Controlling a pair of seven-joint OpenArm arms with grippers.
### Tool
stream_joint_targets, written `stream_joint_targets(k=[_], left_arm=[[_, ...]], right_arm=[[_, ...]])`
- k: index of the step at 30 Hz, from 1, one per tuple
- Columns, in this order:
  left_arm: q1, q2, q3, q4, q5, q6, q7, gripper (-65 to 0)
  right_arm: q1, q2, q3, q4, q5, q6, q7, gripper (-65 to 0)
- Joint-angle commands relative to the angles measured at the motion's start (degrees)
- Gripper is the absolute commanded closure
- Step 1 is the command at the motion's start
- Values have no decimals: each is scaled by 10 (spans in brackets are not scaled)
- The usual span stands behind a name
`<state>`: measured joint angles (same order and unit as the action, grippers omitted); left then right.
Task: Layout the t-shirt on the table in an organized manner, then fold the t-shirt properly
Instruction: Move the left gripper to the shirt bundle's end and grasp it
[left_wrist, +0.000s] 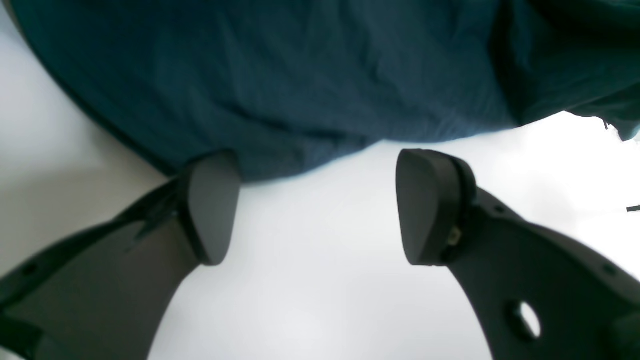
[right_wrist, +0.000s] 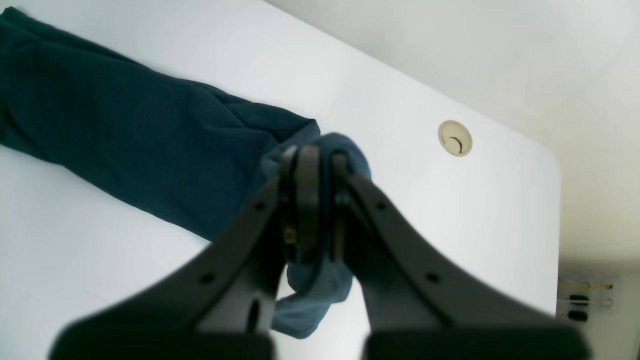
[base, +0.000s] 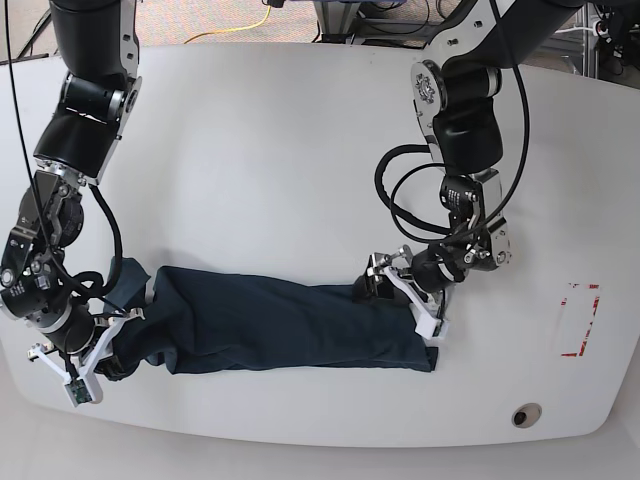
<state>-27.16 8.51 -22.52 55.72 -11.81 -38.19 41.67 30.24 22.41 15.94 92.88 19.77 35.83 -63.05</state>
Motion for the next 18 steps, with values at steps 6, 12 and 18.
stream_joint_targets(k=[6,12,18], left_arm=[[-3,-19,1,59,-10,4,11,-458],[-4,-26,1,37,-10,40,8,-458],[-8,-26,2,-3,-10,47,-16,-458]], right_arm=[[18,7,4,11,6,-1,17,0],[18,7,4,11,6,-1,17,0],[18,6,2,11,6,-1,17,0]])
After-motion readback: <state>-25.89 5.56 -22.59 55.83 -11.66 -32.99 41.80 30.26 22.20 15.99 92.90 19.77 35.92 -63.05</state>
